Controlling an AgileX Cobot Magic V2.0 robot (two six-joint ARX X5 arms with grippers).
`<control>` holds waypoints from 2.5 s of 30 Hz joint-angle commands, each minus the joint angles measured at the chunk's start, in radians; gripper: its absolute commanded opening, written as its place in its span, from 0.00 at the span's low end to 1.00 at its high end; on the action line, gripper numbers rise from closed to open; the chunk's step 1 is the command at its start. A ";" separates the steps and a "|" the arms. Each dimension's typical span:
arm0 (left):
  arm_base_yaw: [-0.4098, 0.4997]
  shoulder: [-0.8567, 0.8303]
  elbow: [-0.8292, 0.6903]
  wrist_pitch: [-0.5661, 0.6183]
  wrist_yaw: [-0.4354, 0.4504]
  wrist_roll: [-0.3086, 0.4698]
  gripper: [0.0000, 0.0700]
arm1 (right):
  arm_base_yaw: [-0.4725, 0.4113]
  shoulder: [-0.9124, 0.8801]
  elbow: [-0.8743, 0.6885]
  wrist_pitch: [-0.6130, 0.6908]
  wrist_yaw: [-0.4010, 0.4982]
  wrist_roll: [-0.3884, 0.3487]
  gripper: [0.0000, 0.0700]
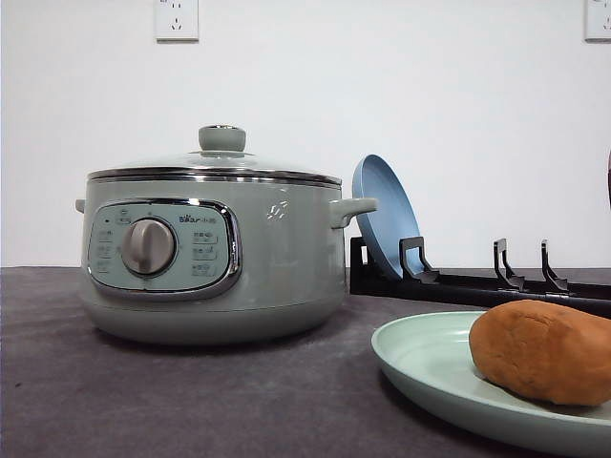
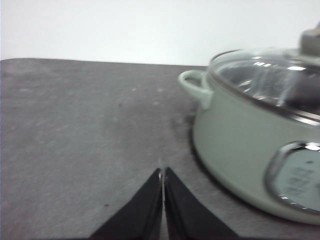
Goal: Transfer potato from steamer to green plate
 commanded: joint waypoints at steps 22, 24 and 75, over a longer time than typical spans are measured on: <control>-0.101 -0.001 -0.083 0.042 -0.123 -0.036 0.00 | 0.005 0.005 0.016 0.013 0.000 -0.011 0.03; -0.101 0.000 -0.083 0.026 -0.123 -0.043 0.00 | 0.005 0.005 0.016 0.013 0.000 -0.011 0.03; -0.100 -0.001 -0.083 0.029 -0.123 -0.043 0.00 | -0.607 -0.419 -0.952 0.767 0.072 -0.170 0.03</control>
